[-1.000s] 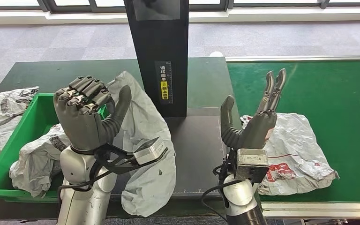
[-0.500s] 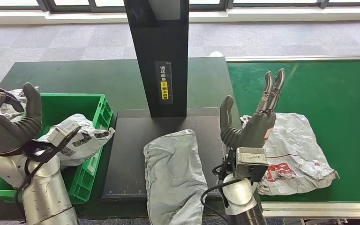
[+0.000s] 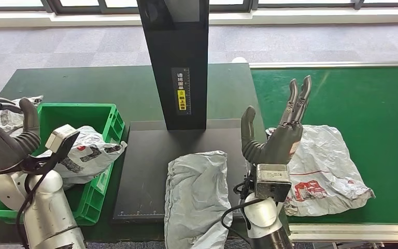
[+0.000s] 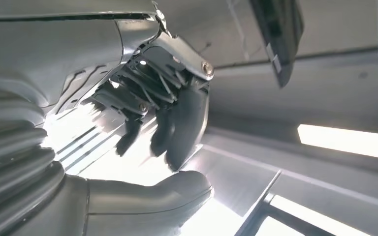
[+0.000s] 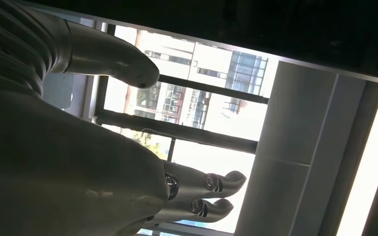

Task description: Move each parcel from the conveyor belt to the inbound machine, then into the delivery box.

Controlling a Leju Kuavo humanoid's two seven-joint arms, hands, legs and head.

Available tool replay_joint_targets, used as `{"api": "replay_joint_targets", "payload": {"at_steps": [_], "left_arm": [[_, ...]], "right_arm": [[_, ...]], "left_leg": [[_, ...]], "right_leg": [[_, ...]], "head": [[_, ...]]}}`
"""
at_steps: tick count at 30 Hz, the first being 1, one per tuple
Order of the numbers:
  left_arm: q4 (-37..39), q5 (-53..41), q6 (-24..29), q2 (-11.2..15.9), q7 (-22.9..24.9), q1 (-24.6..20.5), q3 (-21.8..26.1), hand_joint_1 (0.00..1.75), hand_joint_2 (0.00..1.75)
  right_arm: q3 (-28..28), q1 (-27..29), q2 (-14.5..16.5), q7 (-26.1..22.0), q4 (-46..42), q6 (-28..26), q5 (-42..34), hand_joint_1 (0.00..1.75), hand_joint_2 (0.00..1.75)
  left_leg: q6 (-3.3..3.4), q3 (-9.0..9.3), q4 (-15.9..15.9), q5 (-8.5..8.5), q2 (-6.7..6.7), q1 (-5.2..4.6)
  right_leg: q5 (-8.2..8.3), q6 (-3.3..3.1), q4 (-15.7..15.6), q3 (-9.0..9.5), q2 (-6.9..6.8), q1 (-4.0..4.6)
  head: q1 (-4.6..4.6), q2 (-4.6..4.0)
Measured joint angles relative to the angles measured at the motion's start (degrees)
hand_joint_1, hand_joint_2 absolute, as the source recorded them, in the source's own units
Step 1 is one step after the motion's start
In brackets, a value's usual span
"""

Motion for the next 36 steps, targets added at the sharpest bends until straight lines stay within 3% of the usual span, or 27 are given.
{"api": "replay_joint_targets", "payload": {"at_steps": [9,14,18,25,32,36], "left_arm": [[3.69,4.94,-0.01,-0.31,1.4,0.77,-3.38,0.0,1.75],[11.48,20.04,-0.79,-0.19,-1.51,0.87,-13.24,0.0,1.75],[15.39,28.88,-7.74,0.12,-3.48,0.86,-21.57,0.0,1.75],[16.05,34.59,-18.12,0.52,-3.54,1.72,-32.74,0.0,1.75],[15.93,35.57,-19.22,0.66,-3.54,1.81,-36.48,0.0,1.75],[15.85,40.16,-26.09,0.75,-3.55,2.11,-37.63,0.0,1.75]], "right_arm": [[0.0,0.87,0.03,0.05,-0.03,-0.01,0.55,0.0,1.75],[-0.05,1.49,-0.03,0.08,-0.75,0.03,1.25,0.0,1.75],[-0.1,1.92,-0.21,0.09,-1.1,0.29,1.01,0.0,1.75],[-0.11,2.21,-0.7,0.09,-1.17,0.38,0.01,0.0,1.75],[-0.12,2.22,-1.02,0.09,-1.2,0.38,-0.1,0.0,1.75],[-0.12,2.25,-1.26,0.09,-1.2,0.28,-0.11,0.0,1.75]], "left_leg": [[0.0,0.0,0.01,0.0,0.02,-0.01],[0.01,-0.03,0.03,0.0,-0.12,-0.01],[0.01,-0.04,0.06,0.0,0.01,-0.03],[0.05,-0.1,0.07,-0.03,0.0,-0.03],[0.05,-0.11,0.06,-0.03,0.0,-0.02],[0.05,-0.1,0.07,-0.03,0.0,-0.02]], "right_leg": [[0.0,0.0,-0.02,-0.03,0.03,-0.01],[0.01,0.01,-0.05,0.02,-0.08,-0.01],[0.05,0.06,-0.05,0.0,0.07,-0.03],[0.05,0.06,-0.05,-0.03,0.03,-0.02],[0.04,0.06,-0.05,-0.04,0.02,-0.02],[0.04,0.06,-0.05,-0.02,0.02,-0.02]], "head": [[0.0,0.0],[0.01,0.0],[0.01,0.0],[0.02,0.0],[0.02,0.0],[0.02,0.0]]}}
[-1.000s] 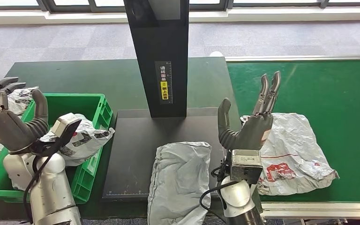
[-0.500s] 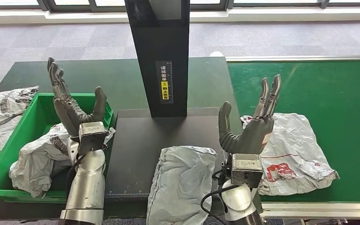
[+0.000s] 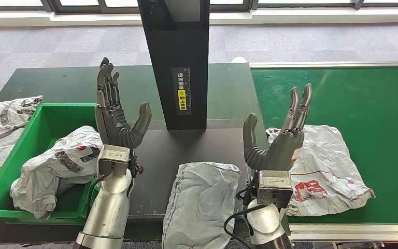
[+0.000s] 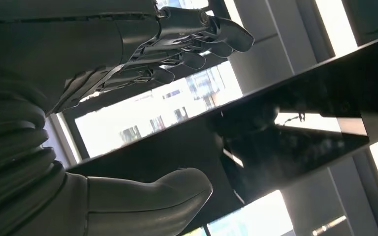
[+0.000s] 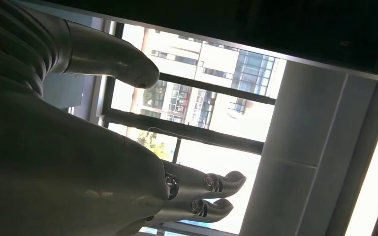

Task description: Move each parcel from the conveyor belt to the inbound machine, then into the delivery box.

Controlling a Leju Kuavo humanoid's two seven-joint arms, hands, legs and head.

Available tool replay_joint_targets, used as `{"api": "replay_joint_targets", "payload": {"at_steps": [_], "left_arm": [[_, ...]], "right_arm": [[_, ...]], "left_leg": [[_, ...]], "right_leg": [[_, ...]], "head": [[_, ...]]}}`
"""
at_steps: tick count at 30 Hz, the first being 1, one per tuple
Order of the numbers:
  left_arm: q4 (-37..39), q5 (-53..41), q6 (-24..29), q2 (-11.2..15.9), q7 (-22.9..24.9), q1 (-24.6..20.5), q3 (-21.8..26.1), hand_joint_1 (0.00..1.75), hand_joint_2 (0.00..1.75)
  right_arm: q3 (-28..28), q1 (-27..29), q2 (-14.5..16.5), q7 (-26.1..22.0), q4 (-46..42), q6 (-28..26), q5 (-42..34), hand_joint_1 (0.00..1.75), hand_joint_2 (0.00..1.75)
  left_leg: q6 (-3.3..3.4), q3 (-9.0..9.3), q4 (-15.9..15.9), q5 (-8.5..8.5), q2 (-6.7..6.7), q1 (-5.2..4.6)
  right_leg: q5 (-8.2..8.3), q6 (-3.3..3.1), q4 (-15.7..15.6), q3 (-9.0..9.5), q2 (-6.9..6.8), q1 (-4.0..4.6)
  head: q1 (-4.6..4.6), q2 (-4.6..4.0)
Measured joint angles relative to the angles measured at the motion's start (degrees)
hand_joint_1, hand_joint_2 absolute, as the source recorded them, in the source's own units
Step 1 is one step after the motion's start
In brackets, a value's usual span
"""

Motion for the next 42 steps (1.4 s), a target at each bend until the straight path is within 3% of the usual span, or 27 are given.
{"api": "replay_joint_targets", "payload": {"at_steps": [8,16,42], "left_arm": [[0.45,1.74,-3.93,0.37,0.01,0.74,-2.7,0.0,1.75],[1.7,-8.3,-3.87,0.67,1.28,1.47,-4.29,0.0,1.75],[5.26,-23.95,-3.77,2.2,5.16,6.47,-7.23,0.0,1.75]], "right_arm": [[-0.01,0.66,-0.5,0.01,-0.02,-0.21,-0.03,0.0,1.75],[-0.17,1.01,-0.69,0.01,-0.04,-0.22,0.22,0.0,1.75],[-2.2,1.84,-0.98,-0.02,-0.58,0.15,0.2,0.0,1.75]], "left_leg": [[0.0,-0.01,0.0,0.0,0.0,0.0],[0.0,0.0,0.0,0.0,0.01,0.0],[0.0,0.0,0.0,0.0,0.01,0.0]], "right_leg": [[0.0,0.0,0.0,-0.01,0.0,0.0],[0.0,0.0,0.0,-0.02,0.01,0.0],[0.0,0.0,0.0,-0.01,0.01,0.0]], "head": [[0.0,0.0],[0.0,0.0],[0.0,0.0]]}}
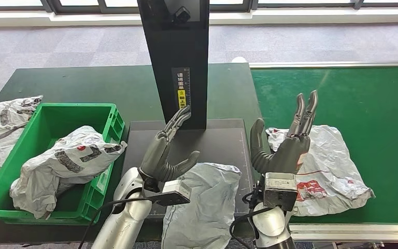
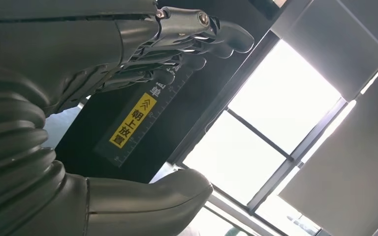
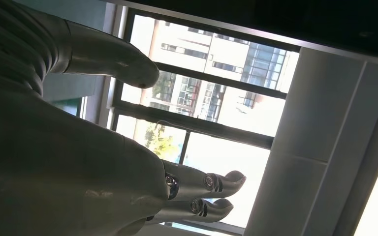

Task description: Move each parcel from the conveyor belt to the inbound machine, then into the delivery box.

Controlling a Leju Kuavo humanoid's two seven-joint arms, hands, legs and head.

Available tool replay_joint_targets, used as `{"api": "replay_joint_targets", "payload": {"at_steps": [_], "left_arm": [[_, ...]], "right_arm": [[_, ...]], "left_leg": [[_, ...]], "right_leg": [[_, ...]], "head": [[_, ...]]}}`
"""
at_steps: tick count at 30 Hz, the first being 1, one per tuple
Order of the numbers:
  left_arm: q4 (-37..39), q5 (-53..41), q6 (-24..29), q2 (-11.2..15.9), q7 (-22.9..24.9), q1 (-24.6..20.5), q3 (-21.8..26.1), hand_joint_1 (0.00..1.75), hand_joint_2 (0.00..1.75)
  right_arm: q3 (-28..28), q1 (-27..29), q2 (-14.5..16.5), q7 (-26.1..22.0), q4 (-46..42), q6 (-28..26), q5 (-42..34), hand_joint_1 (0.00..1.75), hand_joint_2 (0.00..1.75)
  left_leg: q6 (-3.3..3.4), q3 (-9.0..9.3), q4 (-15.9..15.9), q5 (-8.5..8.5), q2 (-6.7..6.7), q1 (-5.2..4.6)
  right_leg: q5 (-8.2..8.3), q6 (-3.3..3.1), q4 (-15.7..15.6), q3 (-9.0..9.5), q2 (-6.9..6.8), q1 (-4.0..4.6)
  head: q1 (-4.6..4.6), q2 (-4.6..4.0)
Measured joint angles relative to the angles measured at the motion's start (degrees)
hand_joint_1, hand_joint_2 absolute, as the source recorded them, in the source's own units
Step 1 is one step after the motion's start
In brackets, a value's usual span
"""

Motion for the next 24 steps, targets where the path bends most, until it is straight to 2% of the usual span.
{"api": "replay_joint_targets", "payload": {"at_steps": [11,24], "left_arm": [[0.62,-5.08,-0.97,0.22,1.76,0.8,-2.19,0.0,1.75],[1.98,-6.18,-1.55,0.24,1.83,0.65,-3.4,0.0,1.75]], "right_arm": [[-0.24,-1.01,0.01,0.02,0.02,0.66,-0.15,0.0,1.75],[-0.54,-1.64,0.01,0.02,0.02,0.77,-0.4,0.0,1.75]], "left_leg": [[0.0,0.0,0.0,0.0,-0.01,0.0],[0.0,0.0,0.0,0.0,-0.01,0.0]], "right_leg": [[0.0,0.0,0.0,0.0,-0.01,0.0],[0.0,0.0,0.0,0.0,-0.02,0.0]], "head": [[0.0,0.0],[0.0,0.0]]}}
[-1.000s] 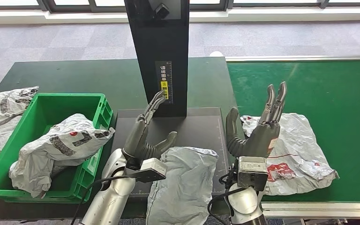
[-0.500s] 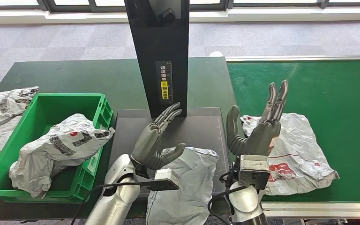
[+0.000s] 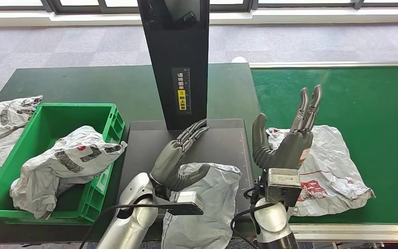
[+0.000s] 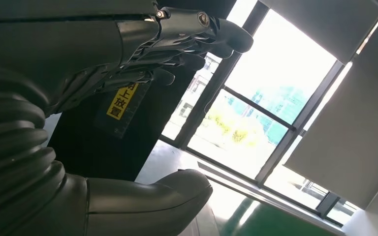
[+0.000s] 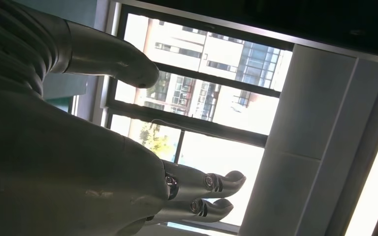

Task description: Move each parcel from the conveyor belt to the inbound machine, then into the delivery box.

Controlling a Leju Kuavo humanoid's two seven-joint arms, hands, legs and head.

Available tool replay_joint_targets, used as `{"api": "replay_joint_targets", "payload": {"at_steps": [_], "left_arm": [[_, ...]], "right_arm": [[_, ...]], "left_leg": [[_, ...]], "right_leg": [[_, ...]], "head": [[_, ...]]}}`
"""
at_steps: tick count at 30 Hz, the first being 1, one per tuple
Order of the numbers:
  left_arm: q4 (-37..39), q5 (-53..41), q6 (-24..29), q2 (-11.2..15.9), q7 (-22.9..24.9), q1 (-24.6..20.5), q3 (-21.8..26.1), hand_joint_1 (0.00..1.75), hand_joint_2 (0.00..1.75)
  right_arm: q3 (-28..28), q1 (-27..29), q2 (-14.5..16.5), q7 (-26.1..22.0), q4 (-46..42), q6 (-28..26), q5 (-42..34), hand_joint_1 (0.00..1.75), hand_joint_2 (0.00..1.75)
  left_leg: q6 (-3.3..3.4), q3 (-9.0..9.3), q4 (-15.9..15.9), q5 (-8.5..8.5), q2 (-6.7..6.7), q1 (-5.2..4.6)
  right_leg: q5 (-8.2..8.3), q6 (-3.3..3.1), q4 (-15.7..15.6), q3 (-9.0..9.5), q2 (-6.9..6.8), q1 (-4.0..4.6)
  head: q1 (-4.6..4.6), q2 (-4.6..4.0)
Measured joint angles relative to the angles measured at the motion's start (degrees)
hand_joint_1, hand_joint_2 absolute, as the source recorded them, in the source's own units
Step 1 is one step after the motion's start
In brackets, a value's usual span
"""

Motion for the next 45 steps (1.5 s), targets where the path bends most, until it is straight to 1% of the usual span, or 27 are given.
{"api": "replay_joint_targets", "payload": {"at_steps": [6,11,15,28,33,38,45], "left_arm": [[2.44,-0.54,-1.43,0.0,-0.26,-0.51,-1.7,0.0,1.75],[5.98,1.57,-3.83,-0.01,-2.64,-0.88,-2.73,0.0,1.75],[8.95,2.84,-4.9,-0.03,-3.46,-1.22,-3.15,0.0,1.75],[16.76,2.42,-4.91,-0.22,-3.75,-2.01,-3.34,0.0,1.75],[17.93,1.07,-3.89,-0.28,-2.38,-2.17,-3.47,0.0,1.75],[19.04,-1.56,-2.42,-0.34,0.81,-2.37,-3.63,0.0,1.75],[20.11,-1.76,-2.14,-0.42,1.25,-2.48,-3.7,0.0,1.75]], "right_arm": [[0.0,-0.21,-0.01,0.0,0.0,0.39,-0.22,0.0,1.75],[-0.02,-0.56,0.01,0.0,0.01,0.74,-0.66,0.0,1.75],[-0.02,-0.69,0.01,0.0,0.04,0.85,-0.77,0.0,1.75],[-0.02,-0.92,0.01,0.0,0.6,1.09,-1.12,0.0,1.75],[-0.02,-1.33,0.01,0.0,1.04,1.21,-1.24,0.0,1.75],[-0.02,-1.43,0.01,0.0,1.26,1.26,-1.31,0.0,1.75],[-0.02,-1.6,0.01,0.0,1.61,1.26,-1.31,0.0,1.75]], "left_leg": [[0.0,0.0,0.0,0.0,0.0,0.0],[0.0,0.0,0.0,0.0,0.01,0.0],[0.0,0.0,0.0,0.0,0.0,0.0],[0.0,0.0,0.0,0.0,0.0,0.0],[0.0,0.0,0.0,0.0,0.0,0.0],[0.0,0.0,0.0,0.0,0.0,0.0],[0.0,0.0,0.0,0.0,0.0,0.0]], "right_leg": [[0.0,0.0,0.0,0.0,0.0,0.0],[0.0,0.0,0.0,0.0,0.0,0.0],[0.0,0.0,0.0,0.0,0.0,0.0],[0.0,0.0,0.0,0.0,0.0,0.0],[0.0,0.0,0.0,0.0,0.0,0.0],[0.0,0.0,0.0,0.0,0.0,0.0],[0.0,0.0,0.0,0.0,0.0,0.0]], "head": [[0.0,0.0],[0.0,0.0],[0.0,0.0],[0.0,0.0],[0.0,0.0],[0.0,0.0],[0.0,0.0]]}}
